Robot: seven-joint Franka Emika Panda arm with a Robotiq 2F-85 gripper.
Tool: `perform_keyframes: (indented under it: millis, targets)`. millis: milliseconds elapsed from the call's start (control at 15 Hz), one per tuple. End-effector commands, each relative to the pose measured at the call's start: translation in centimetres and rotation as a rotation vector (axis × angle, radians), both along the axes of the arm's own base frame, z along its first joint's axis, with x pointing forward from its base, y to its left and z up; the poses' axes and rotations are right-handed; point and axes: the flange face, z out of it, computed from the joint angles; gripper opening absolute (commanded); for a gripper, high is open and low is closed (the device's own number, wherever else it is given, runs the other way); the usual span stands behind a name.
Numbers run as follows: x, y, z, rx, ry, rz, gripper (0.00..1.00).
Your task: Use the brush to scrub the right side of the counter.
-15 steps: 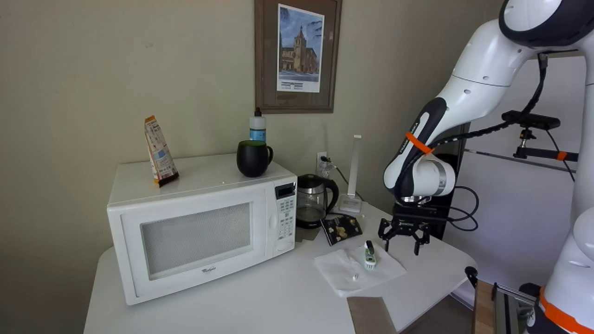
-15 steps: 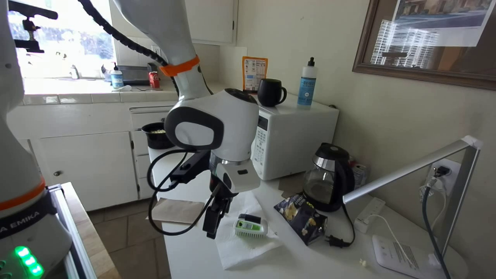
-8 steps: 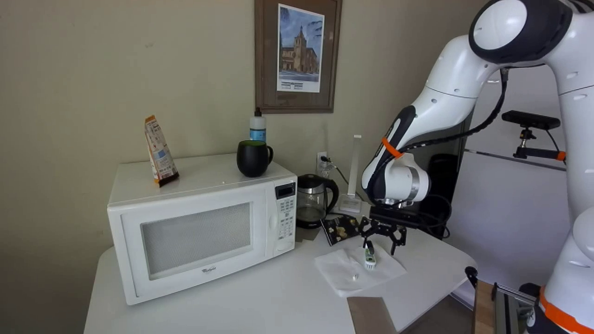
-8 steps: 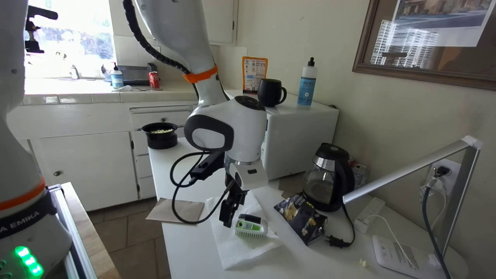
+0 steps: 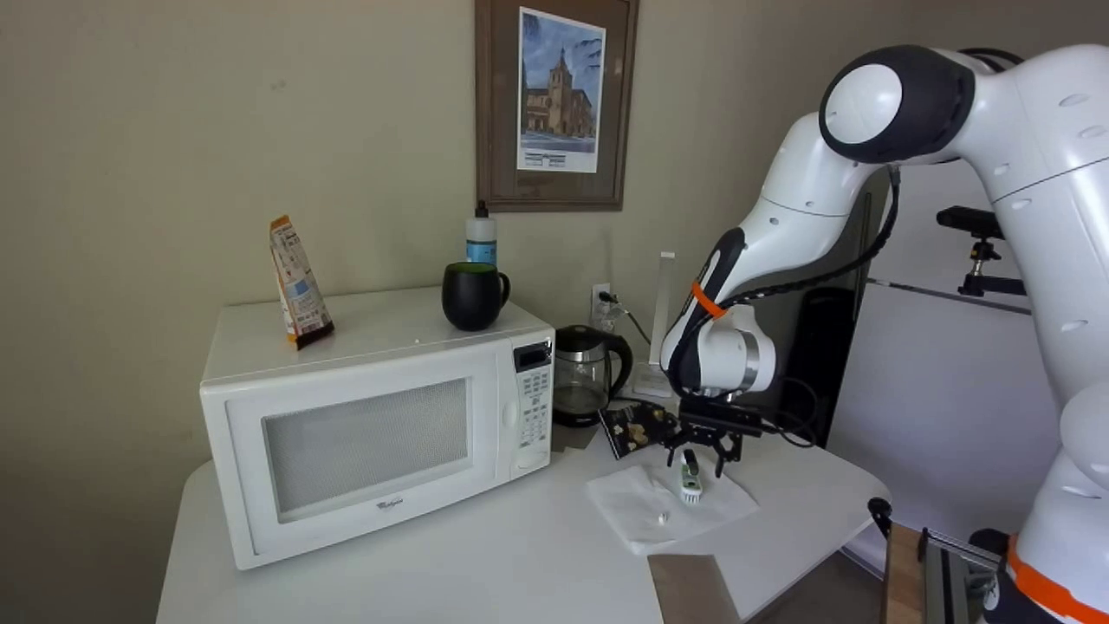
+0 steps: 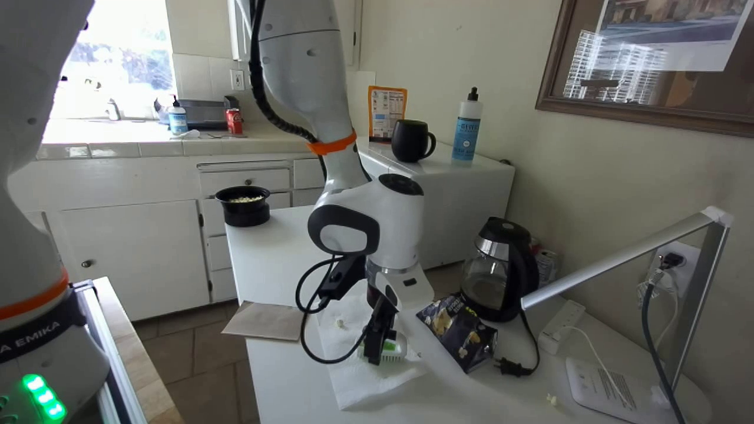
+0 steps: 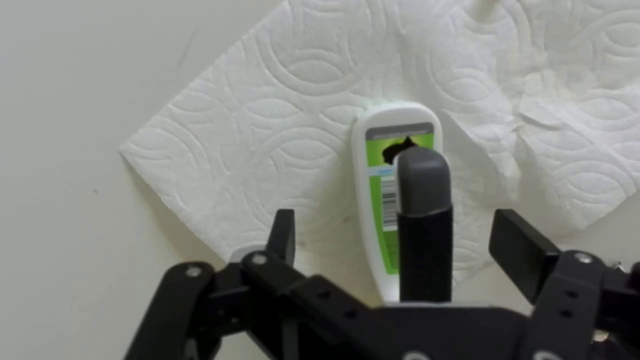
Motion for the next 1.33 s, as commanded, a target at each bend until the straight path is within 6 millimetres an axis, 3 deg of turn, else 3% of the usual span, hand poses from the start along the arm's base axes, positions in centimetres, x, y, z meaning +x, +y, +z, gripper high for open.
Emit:
perform_keyframes:
  millis: [0, 467, 667, 800, 867, 1000, 1067, 1200, 1267]
  targets:
    - [1.5, -1.4, -1.0, 0.001, -0.024, 0.028, 1.0]
    - [2.8, -2.6, -1.0, -0.014, -0.044, 0.062, 1.0]
    - [3.0, -2.7, -0.4, -0.017, -0.046, 0.069, 0.8]
    - [3.0, -2.7, -0.2, -0.021, -0.045, 0.072, 0.78]
    - [3.1, -2.7, -0.2, -0.024, -0.047, 0.071, 0.66]
    - [3.1, -2.7, -0.1, -0.023, -0.042, 0.073, 0.64]
    - [3.1, -2.6, 0.0, -0.022, -0.041, 0.075, 0.53]
    - [3.1, -2.6, 0.2, -0.023, -0.041, 0.077, 0.59]
    - [3.1, -2.5, 0.3, -0.023, -0.04, 0.078, 0.56]
